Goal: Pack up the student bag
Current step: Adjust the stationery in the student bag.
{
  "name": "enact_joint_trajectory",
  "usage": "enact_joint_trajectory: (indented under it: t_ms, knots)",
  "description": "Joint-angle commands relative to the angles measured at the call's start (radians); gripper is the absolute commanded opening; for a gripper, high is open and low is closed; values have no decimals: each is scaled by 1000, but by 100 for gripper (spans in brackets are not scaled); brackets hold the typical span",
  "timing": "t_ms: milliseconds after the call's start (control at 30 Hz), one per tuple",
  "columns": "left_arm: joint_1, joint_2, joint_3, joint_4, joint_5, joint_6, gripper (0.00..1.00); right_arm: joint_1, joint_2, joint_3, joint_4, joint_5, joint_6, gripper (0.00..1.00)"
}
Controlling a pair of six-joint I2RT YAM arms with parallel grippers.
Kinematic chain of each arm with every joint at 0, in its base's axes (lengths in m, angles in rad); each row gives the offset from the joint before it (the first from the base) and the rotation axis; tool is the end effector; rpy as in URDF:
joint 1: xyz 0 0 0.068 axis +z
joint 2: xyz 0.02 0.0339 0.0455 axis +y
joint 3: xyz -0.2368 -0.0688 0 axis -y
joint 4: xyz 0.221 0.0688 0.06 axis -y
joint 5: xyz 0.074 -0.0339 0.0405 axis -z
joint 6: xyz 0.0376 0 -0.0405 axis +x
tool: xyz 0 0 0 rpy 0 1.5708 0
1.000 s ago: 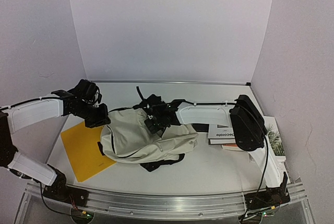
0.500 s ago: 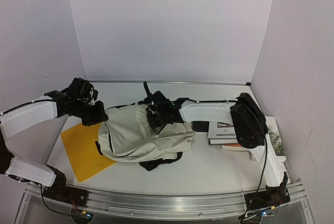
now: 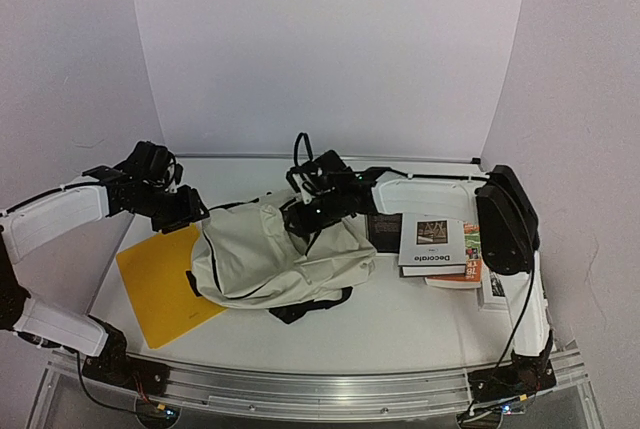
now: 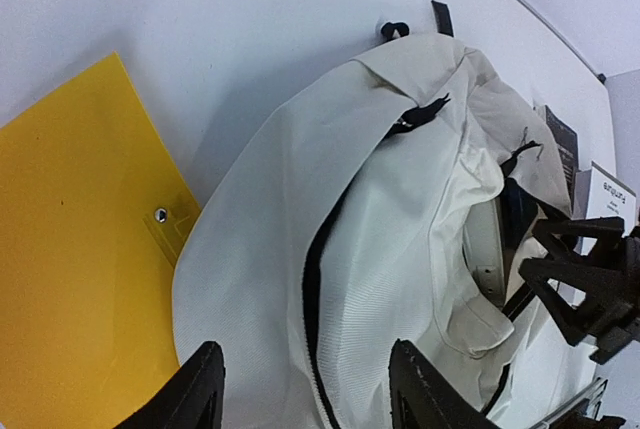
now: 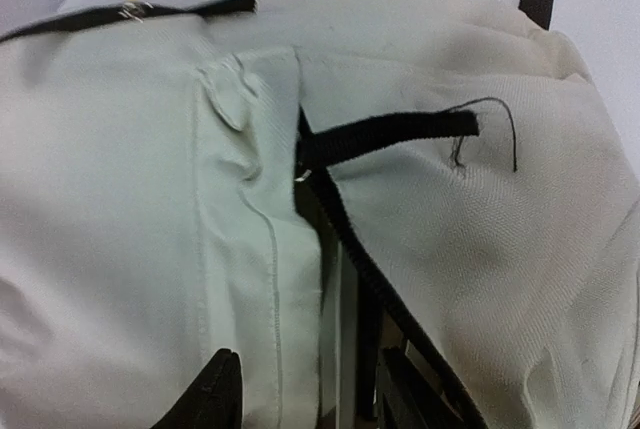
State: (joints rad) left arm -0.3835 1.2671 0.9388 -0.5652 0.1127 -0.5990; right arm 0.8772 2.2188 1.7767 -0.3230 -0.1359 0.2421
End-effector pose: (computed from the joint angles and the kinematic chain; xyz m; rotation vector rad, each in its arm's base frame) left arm 0.2280 -0.0965 0.2382 -0.2231 2.5319 -0.5486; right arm 0.2957 0.3636 0.1849 -0.8286 2.2944 0.6923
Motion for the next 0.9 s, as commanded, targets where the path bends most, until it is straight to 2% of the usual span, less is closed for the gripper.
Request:
enact_joint_trajectory:
  t_ms: [0, 167, 333, 500, 733, 867]
  knots:
    - [13, -10, 103, -17, -17, 66, 61, -8, -169, -2, 9, -129, 6, 49]
    - [31, 34, 170, -23, 30, 117, 79, -18, -194, 32, 9, -144, 39, 53]
    - [47, 154, 243, 41, 189, 190, 94, -80, -147, 83, 9, -137, 84, 57]
    - [56, 341, 389, 61, 288, 271, 97, -141, -37, 150, 10, -177, 103, 58]
    - [58, 566, 582, 81, 331, 360, 99, -155, 73, 240, 9, -232, 88, 56]
    - [58, 701, 710, 11, 333, 396, 100, -154, 118, 287, 8, -259, 84, 56]
